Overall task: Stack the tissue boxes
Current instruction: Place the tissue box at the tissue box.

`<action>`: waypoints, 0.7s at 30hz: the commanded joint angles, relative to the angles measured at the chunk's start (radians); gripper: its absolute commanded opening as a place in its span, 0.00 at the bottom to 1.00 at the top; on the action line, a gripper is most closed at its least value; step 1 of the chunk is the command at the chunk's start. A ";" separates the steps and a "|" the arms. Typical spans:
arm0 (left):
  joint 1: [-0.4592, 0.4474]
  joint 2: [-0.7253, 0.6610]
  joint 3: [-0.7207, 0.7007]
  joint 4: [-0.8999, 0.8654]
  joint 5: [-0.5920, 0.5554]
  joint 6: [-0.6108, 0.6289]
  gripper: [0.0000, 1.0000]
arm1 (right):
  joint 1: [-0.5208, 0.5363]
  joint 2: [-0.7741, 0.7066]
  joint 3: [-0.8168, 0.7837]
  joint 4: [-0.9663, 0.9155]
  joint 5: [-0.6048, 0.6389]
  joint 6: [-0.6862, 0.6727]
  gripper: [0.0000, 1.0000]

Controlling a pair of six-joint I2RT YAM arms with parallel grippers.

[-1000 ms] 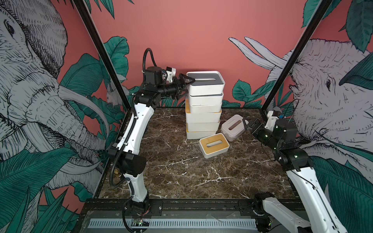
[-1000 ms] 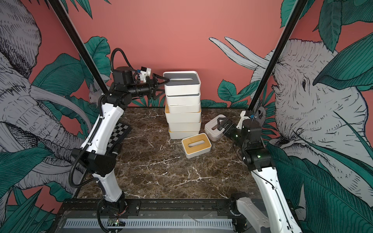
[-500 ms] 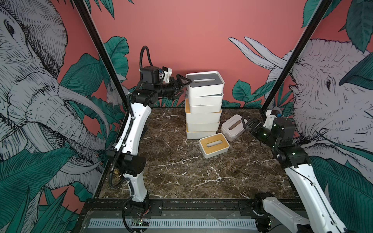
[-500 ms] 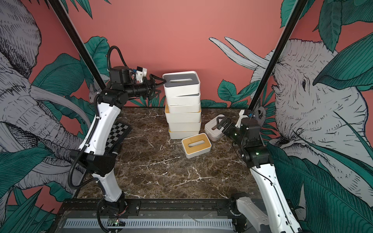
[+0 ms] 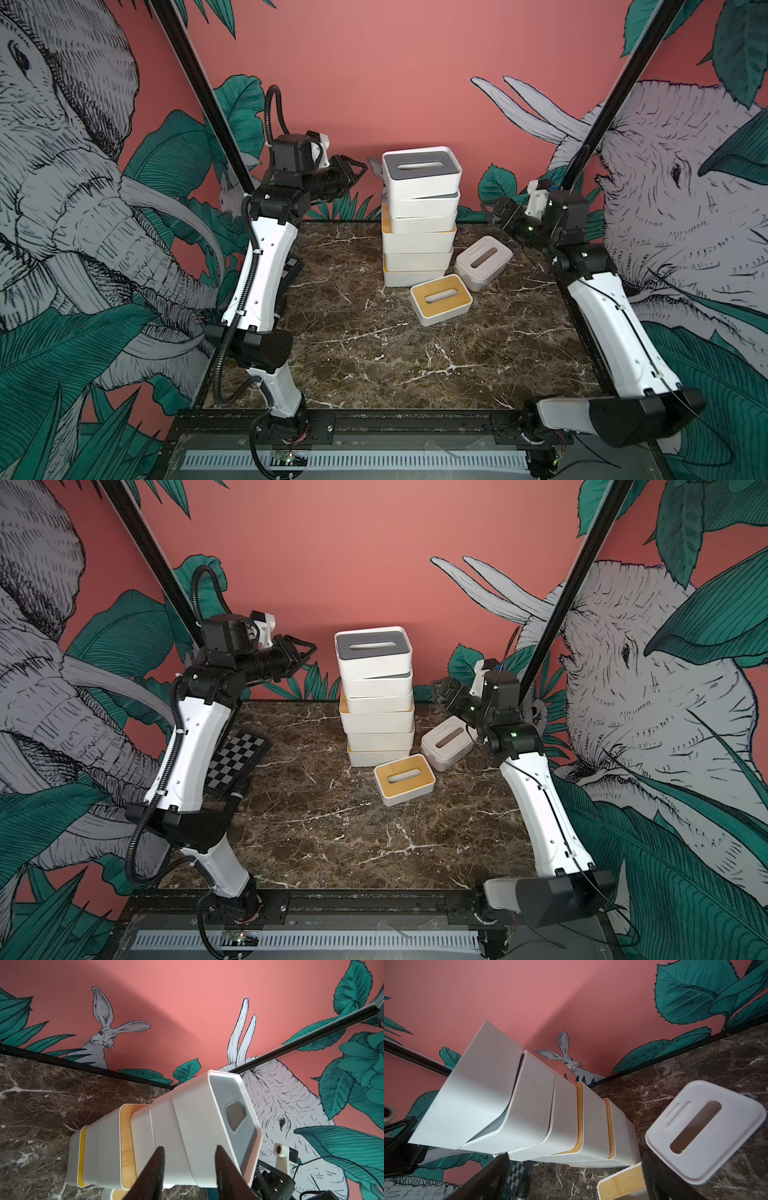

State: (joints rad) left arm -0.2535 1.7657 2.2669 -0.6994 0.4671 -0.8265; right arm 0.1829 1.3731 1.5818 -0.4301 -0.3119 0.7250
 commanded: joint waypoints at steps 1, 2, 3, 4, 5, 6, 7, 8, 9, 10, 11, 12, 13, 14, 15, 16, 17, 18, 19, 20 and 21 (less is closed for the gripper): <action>0.007 -0.002 -0.010 0.048 -0.024 -0.019 0.36 | 0.005 0.064 0.105 0.010 -0.033 -0.037 0.97; 0.007 0.004 -0.010 0.055 -0.019 -0.025 0.36 | 0.005 0.084 0.136 0.003 -0.033 -0.043 0.96; 0.007 0.009 -0.010 0.059 -0.016 -0.032 0.34 | 0.004 0.103 0.160 0.001 -0.028 -0.048 0.93; 0.006 0.015 -0.011 0.060 -0.015 -0.036 0.32 | 0.005 0.122 0.179 0.004 -0.024 -0.044 0.89; 0.006 0.017 -0.010 0.064 -0.012 -0.041 0.32 | 0.004 0.140 0.197 0.008 -0.031 -0.039 0.85; 0.005 0.020 -0.011 0.070 -0.006 -0.044 0.31 | 0.005 0.163 0.224 0.011 -0.042 -0.034 0.80; 0.005 0.026 -0.011 0.077 0.002 -0.051 0.31 | 0.005 0.188 0.252 0.014 -0.063 -0.023 0.74; 0.003 0.029 -0.013 0.080 0.008 -0.053 0.31 | 0.005 0.208 0.277 0.016 -0.082 -0.015 0.70; 0.001 0.033 -0.012 0.080 0.010 -0.055 0.31 | 0.007 0.220 0.305 0.017 -0.094 -0.010 0.65; -0.002 0.034 -0.013 0.080 0.010 -0.054 0.31 | 0.012 0.260 0.333 0.017 -0.105 -0.005 0.61; -0.003 0.037 -0.012 0.082 0.010 -0.055 0.31 | 0.015 0.280 0.356 0.015 -0.111 -0.003 0.60; -0.004 0.039 -0.012 0.088 0.014 -0.059 0.31 | 0.019 0.299 0.382 0.007 -0.120 -0.005 0.58; -0.005 0.041 -0.011 0.096 0.018 -0.060 0.31 | 0.023 0.315 0.412 -0.007 -0.124 -0.010 0.57; -0.006 0.043 -0.008 0.099 0.018 -0.062 0.31 | 0.030 0.328 0.431 -0.020 -0.126 -0.014 0.56; -0.007 0.046 -0.003 0.103 0.018 -0.062 0.31 | 0.035 0.344 0.455 -0.027 -0.132 -0.015 0.56; -0.009 0.051 0.001 0.104 0.019 -0.065 0.31 | 0.040 0.358 0.475 -0.032 -0.144 -0.015 0.55; -0.010 0.057 0.009 0.107 0.023 -0.068 0.31 | 0.044 0.370 0.490 -0.042 -0.151 -0.018 0.54; -0.013 0.065 0.013 0.114 0.030 -0.073 0.31 | 0.051 0.380 0.515 -0.057 -0.156 -0.026 0.54; -0.016 0.071 0.019 0.121 0.033 -0.077 0.31 | 0.056 0.384 0.530 -0.069 -0.154 -0.037 0.53; -0.018 0.079 0.026 0.121 0.032 -0.080 0.31 | 0.061 0.385 0.538 -0.074 -0.151 -0.044 0.53; -0.022 0.090 0.035 0.122 0.034 -0.083 0.31 | 0.063 0.383 0.538 -0.075 -0.146 -0.048 0.53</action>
State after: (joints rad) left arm -0.2634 1.8381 2.2673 -0.6140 0.4831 -0.8921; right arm 0.2329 1.7702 2.0800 -0.4965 -0.4385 0.7040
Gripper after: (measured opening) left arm 0.312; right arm 0.532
